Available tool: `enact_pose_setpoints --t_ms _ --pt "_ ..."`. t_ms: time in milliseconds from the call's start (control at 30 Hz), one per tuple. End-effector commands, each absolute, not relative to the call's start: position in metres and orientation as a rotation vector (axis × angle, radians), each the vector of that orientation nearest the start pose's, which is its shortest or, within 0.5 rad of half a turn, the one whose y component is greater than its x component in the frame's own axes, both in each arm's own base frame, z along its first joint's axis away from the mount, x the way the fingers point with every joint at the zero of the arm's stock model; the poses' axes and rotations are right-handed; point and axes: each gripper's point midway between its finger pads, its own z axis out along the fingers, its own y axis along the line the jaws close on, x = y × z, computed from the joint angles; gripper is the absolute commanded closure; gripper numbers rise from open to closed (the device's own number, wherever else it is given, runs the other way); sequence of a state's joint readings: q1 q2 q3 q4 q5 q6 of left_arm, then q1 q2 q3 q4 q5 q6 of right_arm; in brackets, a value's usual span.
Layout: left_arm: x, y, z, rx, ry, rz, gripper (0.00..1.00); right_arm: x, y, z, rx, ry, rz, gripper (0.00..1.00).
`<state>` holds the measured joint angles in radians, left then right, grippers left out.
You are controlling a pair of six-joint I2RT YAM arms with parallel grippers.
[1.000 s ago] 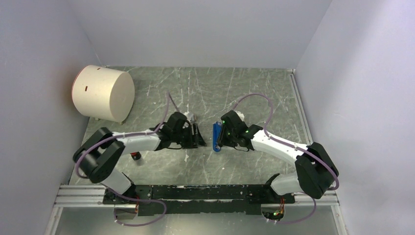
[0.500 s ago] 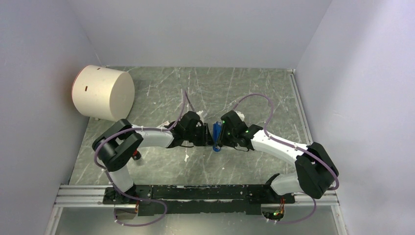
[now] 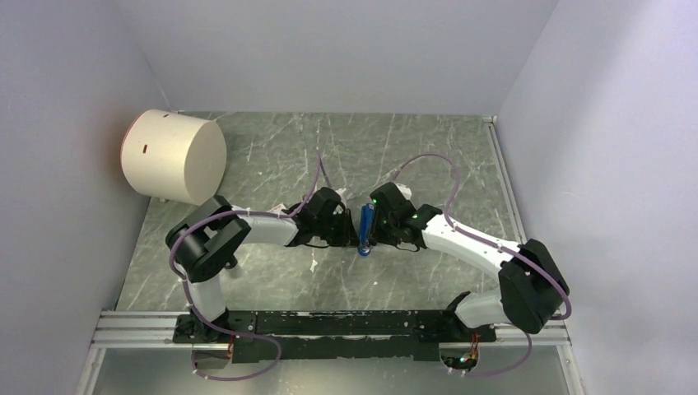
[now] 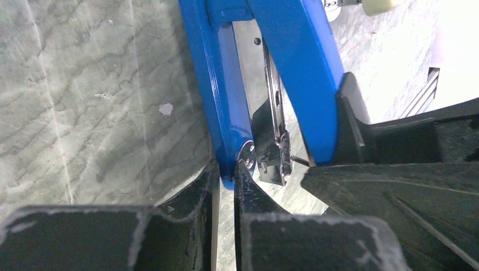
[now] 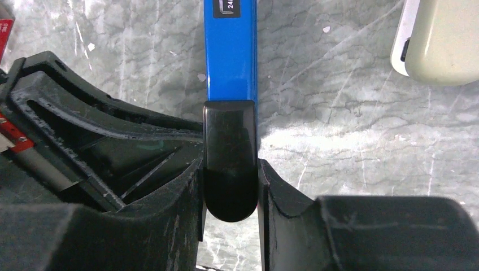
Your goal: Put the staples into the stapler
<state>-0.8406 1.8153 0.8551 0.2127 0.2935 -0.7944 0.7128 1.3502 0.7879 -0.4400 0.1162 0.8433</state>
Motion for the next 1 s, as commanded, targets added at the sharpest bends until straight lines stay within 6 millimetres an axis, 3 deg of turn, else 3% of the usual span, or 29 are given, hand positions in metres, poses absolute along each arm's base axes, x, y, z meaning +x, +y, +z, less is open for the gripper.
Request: enact_pose_setpoints --t_ms 0,367,633,967 --pt "0.204 -0.333 -0.027 0.296 2.706 -0.844 0.92 0.258 0.219 0.099 0.187 2.509 0.412 0.99" --pt "0.181 -0.311 -0.059 0.255 2.798 -0.804 0.92 0.303 0.193 0.131 0.194 2.350 0.221 0.99" --pt "0.175 -0.304 -0.070 0.224 2.822 -0.788 0.93 0.345 0.193 0.151 0.171 2.278 0.170 0.98" --pt "0.172 -0.298 -0.077 0.202 2.833 -0.768 0.93 0.387 0.198 0.149 0.146 2.257 0.166 0.95"
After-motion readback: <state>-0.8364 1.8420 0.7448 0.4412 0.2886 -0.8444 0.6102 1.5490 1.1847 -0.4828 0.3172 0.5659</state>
